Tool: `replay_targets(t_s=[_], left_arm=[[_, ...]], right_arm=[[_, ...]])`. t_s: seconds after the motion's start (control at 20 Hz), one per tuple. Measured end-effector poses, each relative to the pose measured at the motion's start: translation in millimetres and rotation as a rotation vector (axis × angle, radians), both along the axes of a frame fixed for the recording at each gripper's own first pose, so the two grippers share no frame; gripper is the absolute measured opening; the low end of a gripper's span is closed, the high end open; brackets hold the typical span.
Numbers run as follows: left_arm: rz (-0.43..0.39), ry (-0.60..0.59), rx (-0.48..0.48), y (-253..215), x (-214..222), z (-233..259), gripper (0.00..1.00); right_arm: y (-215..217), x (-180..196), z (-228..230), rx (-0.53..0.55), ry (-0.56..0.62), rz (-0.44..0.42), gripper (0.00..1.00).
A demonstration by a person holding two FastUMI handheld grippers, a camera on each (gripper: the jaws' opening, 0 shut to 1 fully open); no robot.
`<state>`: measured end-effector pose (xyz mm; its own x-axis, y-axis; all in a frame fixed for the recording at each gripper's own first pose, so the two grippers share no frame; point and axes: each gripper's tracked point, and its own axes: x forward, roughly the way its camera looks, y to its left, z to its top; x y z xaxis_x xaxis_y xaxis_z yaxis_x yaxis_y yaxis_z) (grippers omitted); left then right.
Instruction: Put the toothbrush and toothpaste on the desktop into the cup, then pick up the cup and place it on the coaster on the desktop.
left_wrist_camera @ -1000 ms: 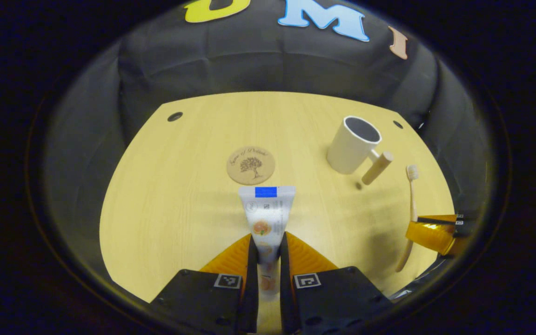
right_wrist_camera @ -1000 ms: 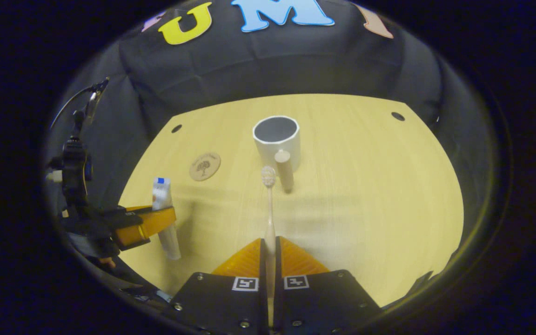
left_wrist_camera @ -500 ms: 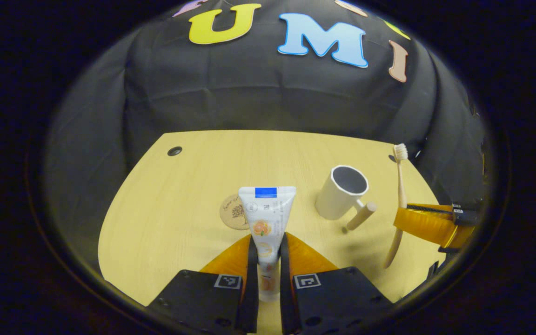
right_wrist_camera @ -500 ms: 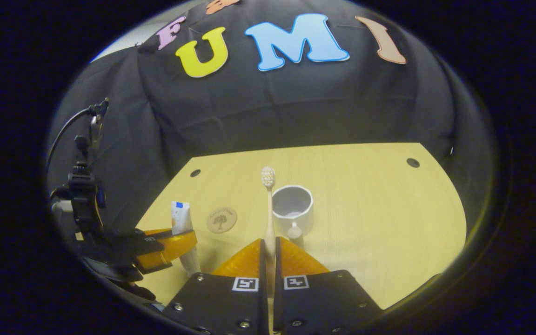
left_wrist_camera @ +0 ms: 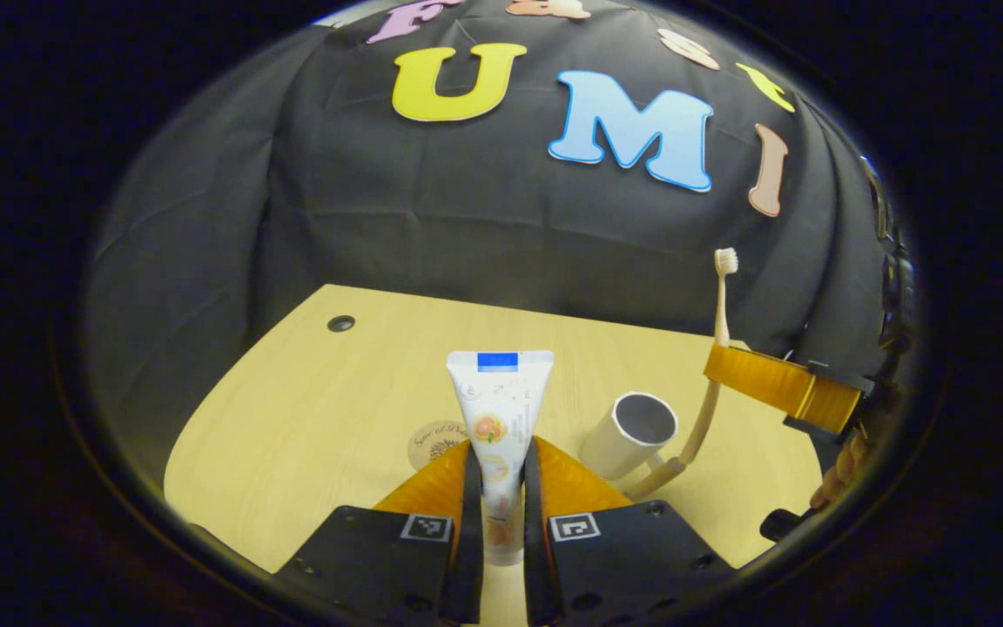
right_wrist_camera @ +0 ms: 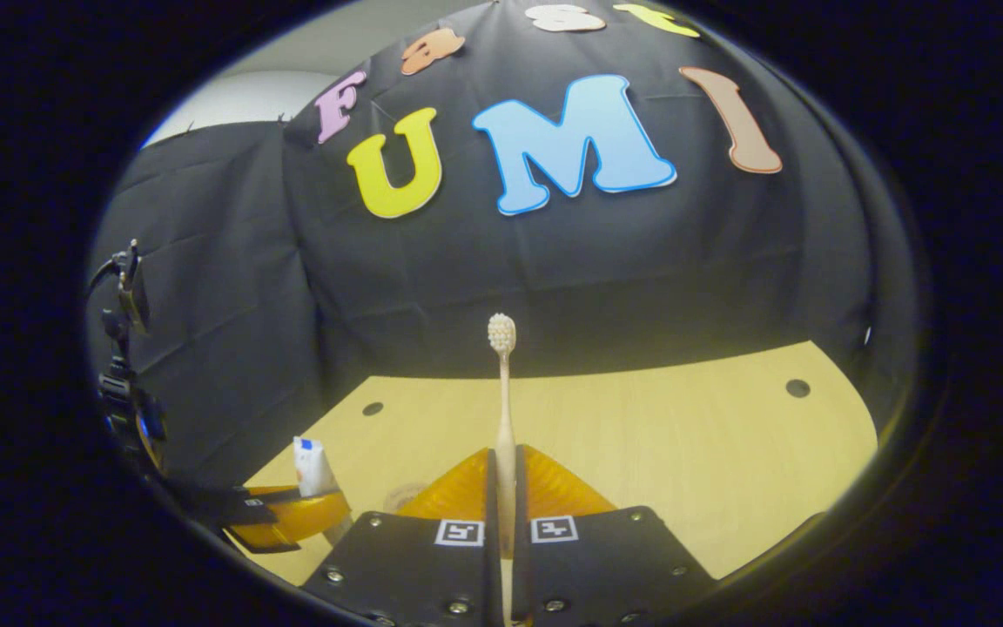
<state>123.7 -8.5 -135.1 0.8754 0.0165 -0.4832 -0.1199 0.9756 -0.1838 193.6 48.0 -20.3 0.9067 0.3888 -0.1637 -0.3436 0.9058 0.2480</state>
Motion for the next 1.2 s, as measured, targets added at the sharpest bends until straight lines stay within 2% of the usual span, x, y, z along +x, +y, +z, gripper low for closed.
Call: replay_targets(t_s=[0.2, 0.45, 0.75, 1.05, 1.15, 1.2], left_arm=[[0.043, -0.013, -0.011, 5.2, -3.9, 3.5, 0.27], [0.092, -0.009, -0.042, 11.9, -9.8, 0.2, 0.27], [0.110, -0.009, -0.037, 14.9, -12.3, 2.3, 0.27], [0.092, -0.012, -0.045, 10.6, -11.2, 4.6, 0.27], [0.087, -0.017, -0.045, 9.4, -9.8, 4.5, 0.27], [0.084, -0.018, -0.046, 7.9, -8.8, 6.8, 0.27]], right_arm=[[1.0, 33.1, 0.8, -0.029, -0.056, -0.007, 0.05], [9.0, 56.4, -30.7, -0.099, -0.033, 0.003, 0.05], [18.7, 62.2, -67.7, -0.190, 0.028, 0.030, 0.06], [17.9, 56.1, -84.8, -0.214, 0.089, 0.049, 0.07], [14.3, 53.2, -83.8, -0.219, 0.088, 0.041, 0.11], [12.9, 51.0, -82.9, -0.220, 0.085, 0.037, 0.17]])
